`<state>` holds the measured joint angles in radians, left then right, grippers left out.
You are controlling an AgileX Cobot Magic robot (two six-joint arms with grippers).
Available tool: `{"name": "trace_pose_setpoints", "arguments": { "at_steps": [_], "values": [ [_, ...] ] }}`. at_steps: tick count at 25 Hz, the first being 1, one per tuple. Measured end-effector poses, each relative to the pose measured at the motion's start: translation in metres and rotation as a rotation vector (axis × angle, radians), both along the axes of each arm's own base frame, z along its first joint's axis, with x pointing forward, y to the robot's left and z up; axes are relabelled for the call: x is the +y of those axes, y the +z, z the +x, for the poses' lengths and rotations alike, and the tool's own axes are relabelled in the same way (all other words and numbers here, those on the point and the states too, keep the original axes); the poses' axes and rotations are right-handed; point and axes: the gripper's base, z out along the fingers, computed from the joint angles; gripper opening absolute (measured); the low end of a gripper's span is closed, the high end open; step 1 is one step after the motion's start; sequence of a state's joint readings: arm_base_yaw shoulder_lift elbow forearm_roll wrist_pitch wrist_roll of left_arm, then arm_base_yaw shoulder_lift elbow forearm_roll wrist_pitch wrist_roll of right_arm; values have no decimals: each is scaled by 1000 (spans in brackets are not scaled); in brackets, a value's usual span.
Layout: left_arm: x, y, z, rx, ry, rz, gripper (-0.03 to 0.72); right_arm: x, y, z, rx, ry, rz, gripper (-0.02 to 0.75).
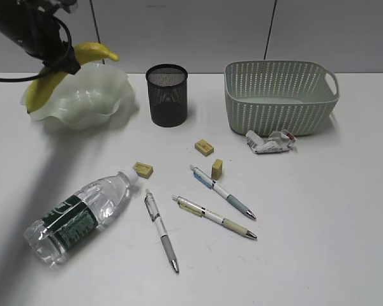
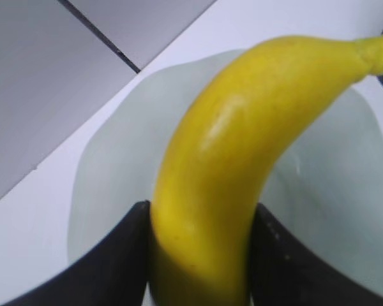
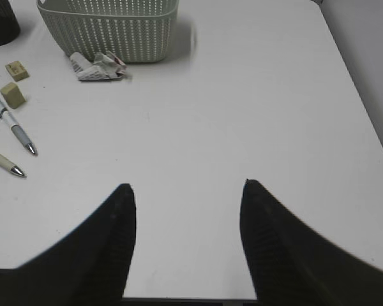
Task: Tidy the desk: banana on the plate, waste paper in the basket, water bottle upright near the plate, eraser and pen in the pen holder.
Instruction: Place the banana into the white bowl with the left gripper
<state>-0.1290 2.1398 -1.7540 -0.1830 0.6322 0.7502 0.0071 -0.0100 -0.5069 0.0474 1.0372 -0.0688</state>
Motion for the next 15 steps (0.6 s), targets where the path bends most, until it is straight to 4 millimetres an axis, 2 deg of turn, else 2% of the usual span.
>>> {"name": "trace_pose_setpoints", "arguments": {
  "at_steps": [2,4,7,9,10,15],
  "values": [
    [-2,-11,3,6,0,0,333,0,0,0,0,0,0,424],
    [-3,-13,5,-5,4,-3,340,0,0,0,0,0,0,424],
    [-4,-10,6,-23,27,-20,456,0,0,0,0,0,0,424],
    [-3,-4,4,-29,40,-33,536,0,0,0,0,0,0,424],
    [-3,2,3,-39,44,-37,552,0,0,0,0,0,0,424],
    [-2,37,-7,-81,59,-62,578,0,0,0,0,0,0,424]
  ]
}}
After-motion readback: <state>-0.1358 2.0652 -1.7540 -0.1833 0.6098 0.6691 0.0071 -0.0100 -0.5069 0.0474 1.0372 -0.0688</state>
